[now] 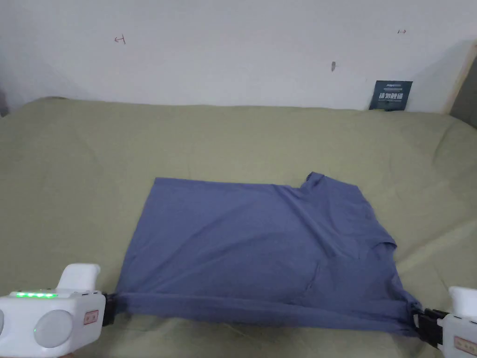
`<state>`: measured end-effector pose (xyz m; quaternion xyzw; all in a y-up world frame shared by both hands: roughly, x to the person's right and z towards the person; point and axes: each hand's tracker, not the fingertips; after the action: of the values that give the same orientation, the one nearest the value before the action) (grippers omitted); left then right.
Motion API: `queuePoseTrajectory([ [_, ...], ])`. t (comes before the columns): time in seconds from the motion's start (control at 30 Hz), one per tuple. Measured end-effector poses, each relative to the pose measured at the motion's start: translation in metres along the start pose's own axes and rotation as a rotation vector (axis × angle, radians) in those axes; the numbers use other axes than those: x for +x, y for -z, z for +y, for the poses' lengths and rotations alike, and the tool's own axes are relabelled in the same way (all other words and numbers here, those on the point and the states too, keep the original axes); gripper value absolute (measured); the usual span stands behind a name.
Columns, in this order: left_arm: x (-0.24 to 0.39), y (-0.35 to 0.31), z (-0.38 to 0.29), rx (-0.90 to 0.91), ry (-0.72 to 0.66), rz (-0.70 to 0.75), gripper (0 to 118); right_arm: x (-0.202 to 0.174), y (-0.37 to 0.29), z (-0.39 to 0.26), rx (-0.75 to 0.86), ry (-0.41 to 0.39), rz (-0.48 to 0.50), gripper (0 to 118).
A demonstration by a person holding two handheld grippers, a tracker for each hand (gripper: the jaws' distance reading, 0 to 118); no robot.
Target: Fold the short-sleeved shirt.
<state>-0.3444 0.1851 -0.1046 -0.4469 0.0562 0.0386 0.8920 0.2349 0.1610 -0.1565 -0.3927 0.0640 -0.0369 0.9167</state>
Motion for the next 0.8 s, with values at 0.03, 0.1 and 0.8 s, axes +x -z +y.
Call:
queuePoseTrajectory([
  [0.03,0.000,0.002,-0.001,-0.008,-0.005,-0.004,0,0.000,0.000,0.000,0.003,0.007,0.000,3],
  [0.1,0.000,0.002,-0.001,0.006,-0.010,-0.016,1,-0.002,-0.002,0.001,0.018,0.034,-0.004,20],
  [0.8,-0.024,-0.044,-0.033,0.076,-0.126,-0.014,0,-0.023,-0.036,-0.011,0.064,-0.012,-0.025,1],
])
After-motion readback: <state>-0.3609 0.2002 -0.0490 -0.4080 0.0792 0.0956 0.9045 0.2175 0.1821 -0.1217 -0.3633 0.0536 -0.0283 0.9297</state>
